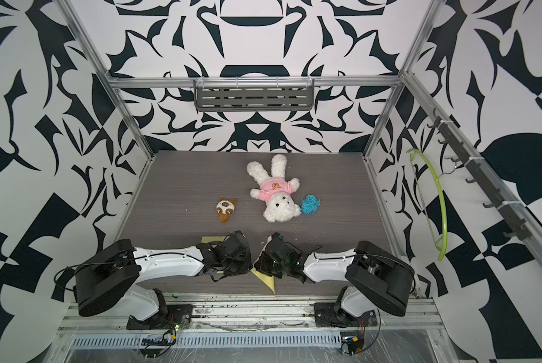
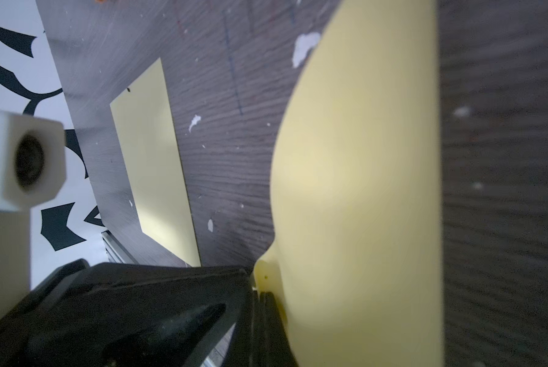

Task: Fold the square paper diagonally
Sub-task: Fold the paper at the center of the board.

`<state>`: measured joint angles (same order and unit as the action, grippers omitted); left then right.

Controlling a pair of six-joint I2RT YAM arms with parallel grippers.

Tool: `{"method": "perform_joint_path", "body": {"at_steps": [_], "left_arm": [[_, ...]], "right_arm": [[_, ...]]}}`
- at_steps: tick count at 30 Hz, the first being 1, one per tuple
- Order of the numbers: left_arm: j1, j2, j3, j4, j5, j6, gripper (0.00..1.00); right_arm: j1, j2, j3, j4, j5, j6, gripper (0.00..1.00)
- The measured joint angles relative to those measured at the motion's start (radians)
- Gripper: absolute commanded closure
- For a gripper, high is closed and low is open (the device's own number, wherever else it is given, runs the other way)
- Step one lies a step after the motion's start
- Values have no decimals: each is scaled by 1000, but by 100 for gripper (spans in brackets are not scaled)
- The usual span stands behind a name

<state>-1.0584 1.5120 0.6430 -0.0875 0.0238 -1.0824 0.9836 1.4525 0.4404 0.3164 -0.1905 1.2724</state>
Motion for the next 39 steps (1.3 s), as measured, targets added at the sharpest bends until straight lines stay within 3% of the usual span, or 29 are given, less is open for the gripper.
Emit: {"method": "perform_joint_path", "body": {"at_steps": [39], "left_arm": [[0, -1, 0, -1, -1, 6, 100]], "right_arm": [[6, 55, 17, 25, -6, -2, 100]]}}
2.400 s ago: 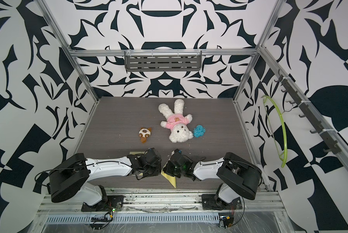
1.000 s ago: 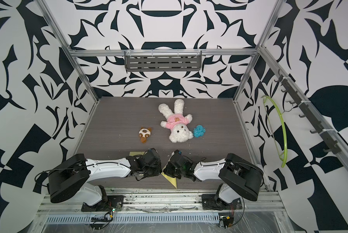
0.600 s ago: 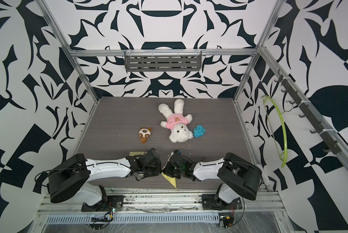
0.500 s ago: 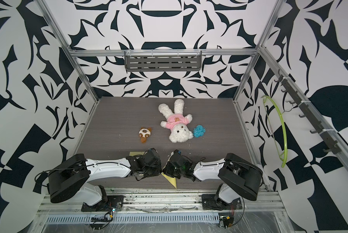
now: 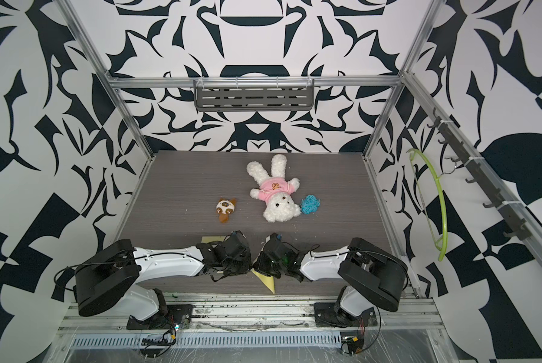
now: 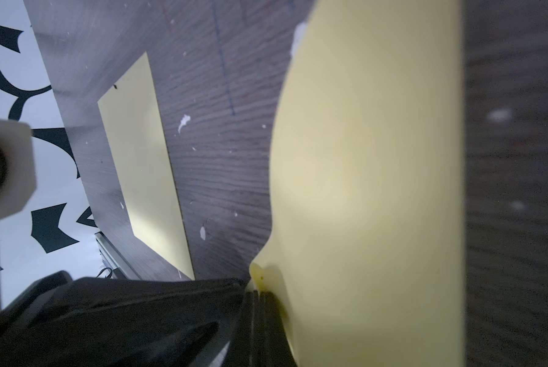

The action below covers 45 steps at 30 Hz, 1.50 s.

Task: Fold the square paper diagonally
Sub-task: Fold the paper at the center of the board.

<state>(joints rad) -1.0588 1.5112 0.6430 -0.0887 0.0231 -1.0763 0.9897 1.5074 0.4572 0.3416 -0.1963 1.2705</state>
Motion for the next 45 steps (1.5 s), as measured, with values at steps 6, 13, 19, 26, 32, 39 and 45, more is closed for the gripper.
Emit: {"method": "perform_joint_path", "body": {"at_steps": [6, 13, 19, 26, 32, 39, 45], "left_arm": [[0, -3, 0, -7, -2, 0, 100], [0, -5, 0, -11, -6, 0, 100], [0, -6, 0, -16, -11, 0, 100], [-2, -18, 0, -36, -22, 1, 100], [-3, -65, -11, -122, -46, 2, 100], [0, -144, -15, -186, -74, -13, 100], [28, -222, -15, -153, -61, -51, 100]], "right_arm": [[0, 11, 0, 18, -2, -1, 100], [0, 15, 2, 24, -3, -4, 100], [-1, 21, 2, 34, -8, -11, 100], [1, 19, -2, 40, -6, -19, 80], [3, 5, -2, 51, -7, -28, 65], [3, 4, -2, 49, -6, -26, 77], [3, 3, -10, 23, 3, -19, 100]]}}
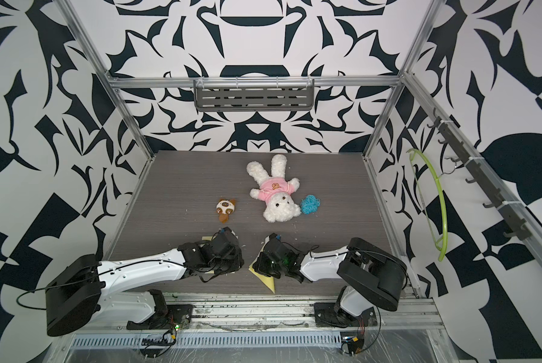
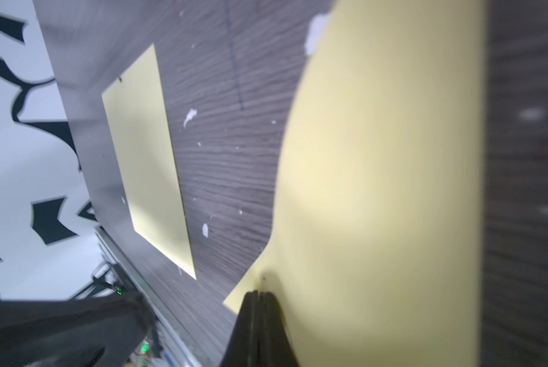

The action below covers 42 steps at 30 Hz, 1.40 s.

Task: Fold the square paper diagonally
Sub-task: Fold the paper at the center of the board.

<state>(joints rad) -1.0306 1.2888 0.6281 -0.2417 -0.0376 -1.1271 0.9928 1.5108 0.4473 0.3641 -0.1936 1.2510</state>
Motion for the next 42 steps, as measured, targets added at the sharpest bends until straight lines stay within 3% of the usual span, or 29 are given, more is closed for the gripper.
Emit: {"method": "perform_joint_path", "body": {"at_steps": [15, 42], "left_arm": [[17, 170, 60, 96, 77, -86, 100], [8, 229, 18, 158, 105, -134, 100]], "right_arm": [[0, 0, 0, 0, 2, -2, 100], [0, -5, -2, -5, 4, -6, 100]]}}
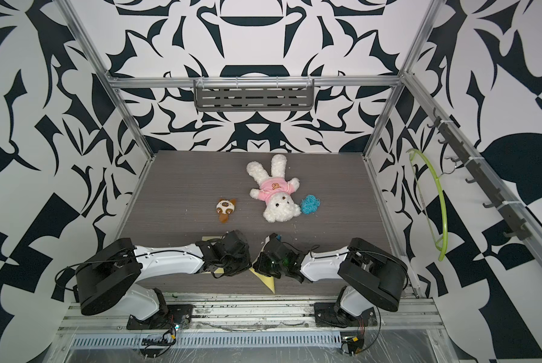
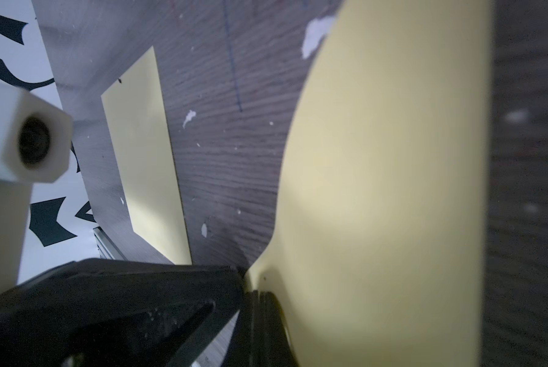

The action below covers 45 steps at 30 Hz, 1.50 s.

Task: Fold the square paper diagonally
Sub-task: Fold the paper at the center of the board.

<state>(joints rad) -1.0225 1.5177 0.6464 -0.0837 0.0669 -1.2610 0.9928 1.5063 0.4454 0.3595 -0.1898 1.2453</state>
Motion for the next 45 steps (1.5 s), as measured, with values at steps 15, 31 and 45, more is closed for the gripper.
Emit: {"method": "perform_joint_path", "body": {"at_steps": [15, 31, 45], "left_arm": [[-8, -101, -2, -47, -42, -7, 100], [-3, -54, -104, 159, 12, -86, 100], [-2, -63, -135, 187, 19, -101, 100]], "right_arm": [[0, 0, 10, -22, 0, -19, 100], [0, 0, 10, -22, 1, -19, 100], [2, 0, 10, -23, 3, -19, 100]]}}
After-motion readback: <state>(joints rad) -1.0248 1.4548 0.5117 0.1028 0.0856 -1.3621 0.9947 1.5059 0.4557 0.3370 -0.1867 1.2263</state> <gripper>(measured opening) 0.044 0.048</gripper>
